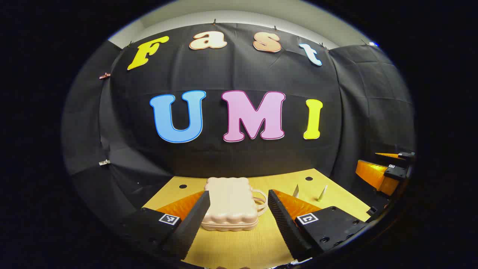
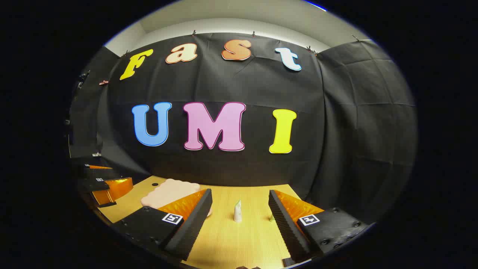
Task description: First open the suitcase, pack the skin care products into it, and then close the suitcase.
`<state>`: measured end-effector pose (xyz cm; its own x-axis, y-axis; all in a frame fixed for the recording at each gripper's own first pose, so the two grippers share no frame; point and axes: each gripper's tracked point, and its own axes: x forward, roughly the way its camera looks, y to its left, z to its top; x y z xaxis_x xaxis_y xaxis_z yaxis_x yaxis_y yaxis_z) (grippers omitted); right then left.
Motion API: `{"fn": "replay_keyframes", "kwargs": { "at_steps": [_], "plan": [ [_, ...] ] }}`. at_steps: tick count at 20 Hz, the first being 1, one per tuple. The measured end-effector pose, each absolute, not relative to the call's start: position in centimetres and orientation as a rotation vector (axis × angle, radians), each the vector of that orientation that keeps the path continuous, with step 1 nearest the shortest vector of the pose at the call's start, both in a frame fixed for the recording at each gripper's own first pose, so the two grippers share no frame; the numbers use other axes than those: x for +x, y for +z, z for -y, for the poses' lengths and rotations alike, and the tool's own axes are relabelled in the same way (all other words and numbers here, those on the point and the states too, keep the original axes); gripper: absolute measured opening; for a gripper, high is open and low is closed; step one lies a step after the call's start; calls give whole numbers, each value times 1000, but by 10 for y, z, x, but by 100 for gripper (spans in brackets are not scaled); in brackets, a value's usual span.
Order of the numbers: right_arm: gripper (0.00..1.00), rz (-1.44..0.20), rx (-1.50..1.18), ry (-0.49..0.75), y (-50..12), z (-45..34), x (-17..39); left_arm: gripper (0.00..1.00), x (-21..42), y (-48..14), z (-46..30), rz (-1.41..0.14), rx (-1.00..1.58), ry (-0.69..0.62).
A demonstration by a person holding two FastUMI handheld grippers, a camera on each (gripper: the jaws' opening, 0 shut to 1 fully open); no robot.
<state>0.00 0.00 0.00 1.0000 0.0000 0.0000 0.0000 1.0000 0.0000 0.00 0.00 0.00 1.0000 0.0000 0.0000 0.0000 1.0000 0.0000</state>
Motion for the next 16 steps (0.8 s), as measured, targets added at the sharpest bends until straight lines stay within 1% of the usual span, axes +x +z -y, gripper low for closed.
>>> {"fn": "replay_keyframes", "kwargs": {
  "at_steps": [4, 13, 16],
  "plan": [
    [96, -12, 20, 13, -4, 8, 19, 98, 15, -2, 10, -18, -2, 1],
    [96, -19, 23, 18, -8, 25, 41, 98, 45, -6, 20, -49, -6, 3],
    [96, -25, 24, -5, -9, 49, 55, 98, 79, -5, 36, -61, -5, -22]
  ]
}}
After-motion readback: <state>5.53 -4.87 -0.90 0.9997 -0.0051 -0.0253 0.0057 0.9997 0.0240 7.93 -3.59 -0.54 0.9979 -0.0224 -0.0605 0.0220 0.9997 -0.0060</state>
